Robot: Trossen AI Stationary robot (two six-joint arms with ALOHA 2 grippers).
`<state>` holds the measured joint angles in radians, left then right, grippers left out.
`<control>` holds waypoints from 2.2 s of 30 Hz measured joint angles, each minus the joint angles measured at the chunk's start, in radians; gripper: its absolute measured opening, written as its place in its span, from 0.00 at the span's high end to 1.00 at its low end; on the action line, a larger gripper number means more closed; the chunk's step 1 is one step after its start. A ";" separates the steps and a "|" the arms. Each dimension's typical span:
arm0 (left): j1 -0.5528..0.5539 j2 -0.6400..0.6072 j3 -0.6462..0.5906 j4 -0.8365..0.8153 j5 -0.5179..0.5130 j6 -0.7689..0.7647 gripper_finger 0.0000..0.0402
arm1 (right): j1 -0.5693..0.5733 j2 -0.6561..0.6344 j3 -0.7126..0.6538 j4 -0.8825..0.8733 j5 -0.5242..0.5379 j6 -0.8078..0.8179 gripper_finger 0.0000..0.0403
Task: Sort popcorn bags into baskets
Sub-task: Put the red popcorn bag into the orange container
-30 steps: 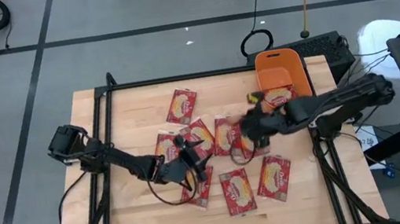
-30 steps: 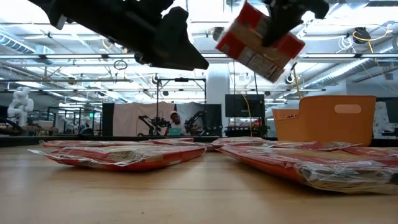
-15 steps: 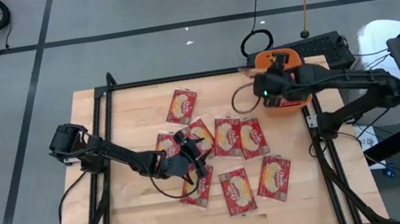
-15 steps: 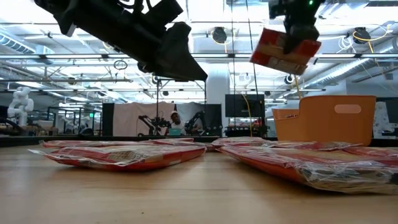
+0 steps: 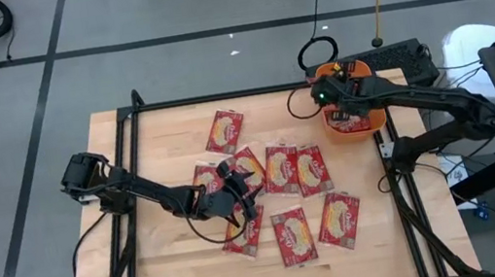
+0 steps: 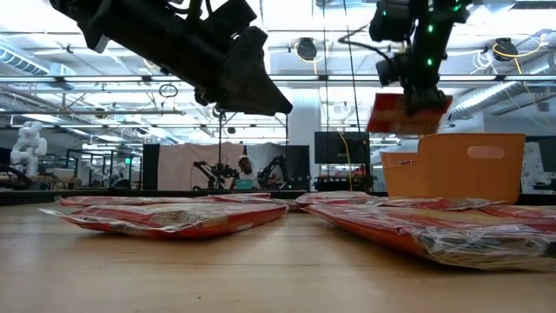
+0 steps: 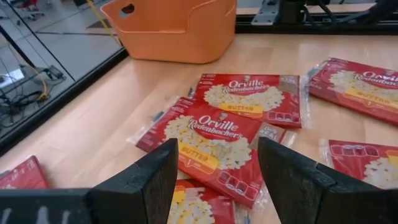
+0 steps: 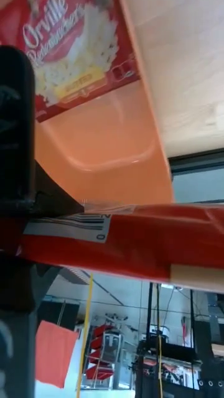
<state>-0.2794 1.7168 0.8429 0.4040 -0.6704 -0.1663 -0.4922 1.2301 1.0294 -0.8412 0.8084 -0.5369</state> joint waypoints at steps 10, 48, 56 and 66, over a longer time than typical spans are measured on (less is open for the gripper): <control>-0.008 0.000 0.000 -0.028 0.000 -0.027 0.44 | -0.109 0.000 -0.096 0.035 -0.089 -0.049 0.94; -0.024 0.000 0.000 -0.034 0.020 -0.032 0.44 | -0.270 0.001 -0.218 0.223 -0.194 -0.202 0.92; -0.024 0.000 0.000 -0.034 0.020 -0.039 0.44 | -0.272 0.001 -0.219 0.275 -0.100 -0.224 0.93; -0.024 0.000 0.000 -0.034 0.036 -0.039 0.44 | -0.274 0.020 -0.219 0.267 -0.074 -0.205 0.95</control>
<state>-0.3035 1.7172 0.8425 0.3702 -0.6348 -0.2056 -0.7666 1.2500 0.8108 -0.5747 0.7346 -0.7421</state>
